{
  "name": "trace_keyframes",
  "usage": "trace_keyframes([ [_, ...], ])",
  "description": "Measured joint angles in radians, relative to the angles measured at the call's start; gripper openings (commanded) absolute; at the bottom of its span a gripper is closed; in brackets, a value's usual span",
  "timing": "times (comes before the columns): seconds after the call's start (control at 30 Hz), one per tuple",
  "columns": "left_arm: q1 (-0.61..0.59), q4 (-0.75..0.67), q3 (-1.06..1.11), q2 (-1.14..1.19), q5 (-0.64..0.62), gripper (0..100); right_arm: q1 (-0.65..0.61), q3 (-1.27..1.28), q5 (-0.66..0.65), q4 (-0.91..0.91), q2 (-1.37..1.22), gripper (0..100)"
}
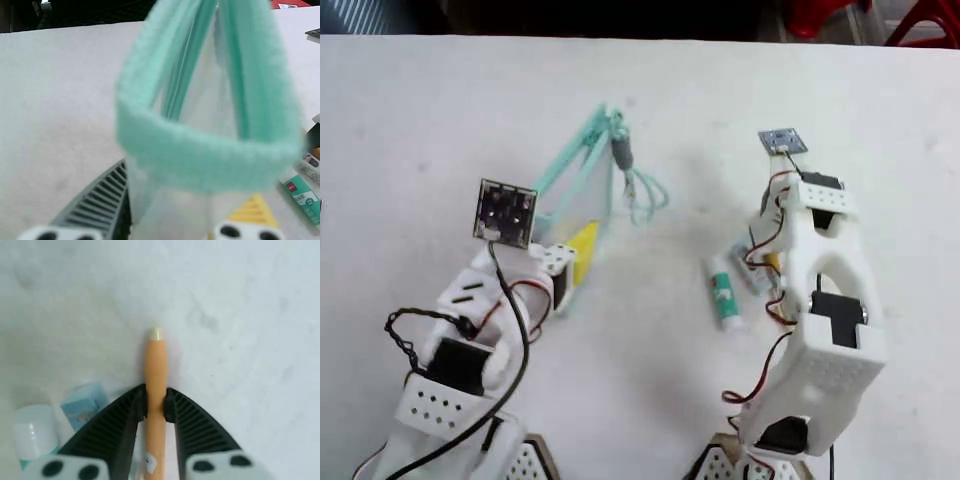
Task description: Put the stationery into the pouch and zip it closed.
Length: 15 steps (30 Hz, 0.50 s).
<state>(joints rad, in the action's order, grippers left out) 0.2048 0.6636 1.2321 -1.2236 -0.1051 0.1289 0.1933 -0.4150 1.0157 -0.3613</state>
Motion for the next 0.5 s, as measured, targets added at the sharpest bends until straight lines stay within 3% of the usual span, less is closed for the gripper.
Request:
trace_keyframes([
  [0.23,0.0,0.0,0.0,0.0,0.0,21,0.051,0.0,0.071,0.0,0.0,1.7],
  [0.5,0.0,0.0,0.0,0.0,0.0,21,0.126,0.153,0.201,-0.144,0.101,1.7],
])
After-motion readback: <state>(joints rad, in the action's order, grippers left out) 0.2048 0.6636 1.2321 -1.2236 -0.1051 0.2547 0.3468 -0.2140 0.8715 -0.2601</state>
